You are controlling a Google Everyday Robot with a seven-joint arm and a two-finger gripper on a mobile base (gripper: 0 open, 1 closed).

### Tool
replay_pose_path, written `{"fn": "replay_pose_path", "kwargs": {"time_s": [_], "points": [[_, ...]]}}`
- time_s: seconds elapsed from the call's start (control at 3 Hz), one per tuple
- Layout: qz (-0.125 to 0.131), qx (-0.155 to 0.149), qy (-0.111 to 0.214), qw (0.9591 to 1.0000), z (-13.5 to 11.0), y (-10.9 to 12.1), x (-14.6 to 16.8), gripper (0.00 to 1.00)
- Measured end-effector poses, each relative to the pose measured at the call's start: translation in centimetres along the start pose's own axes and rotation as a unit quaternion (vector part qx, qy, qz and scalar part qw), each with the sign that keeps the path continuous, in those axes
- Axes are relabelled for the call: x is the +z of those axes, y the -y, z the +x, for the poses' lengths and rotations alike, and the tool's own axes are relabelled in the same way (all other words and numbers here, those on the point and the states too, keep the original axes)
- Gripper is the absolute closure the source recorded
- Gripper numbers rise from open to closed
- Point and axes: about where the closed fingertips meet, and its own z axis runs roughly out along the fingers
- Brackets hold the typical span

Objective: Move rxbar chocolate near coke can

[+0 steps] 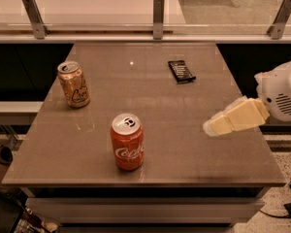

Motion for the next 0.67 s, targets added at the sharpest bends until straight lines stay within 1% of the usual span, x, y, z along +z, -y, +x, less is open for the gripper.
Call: {"fn": "replay_pose_path", "kwargs": {"time_s": [0.33, 0.67], "points": [[0.001, -0.001, 0.000, 1.0000, -0.1, 0.1, 0.0, 0.00], [0.014, 0.015, -0.001, 0.9998, -0.7, 0.4, 1.0, 0.00]]}}
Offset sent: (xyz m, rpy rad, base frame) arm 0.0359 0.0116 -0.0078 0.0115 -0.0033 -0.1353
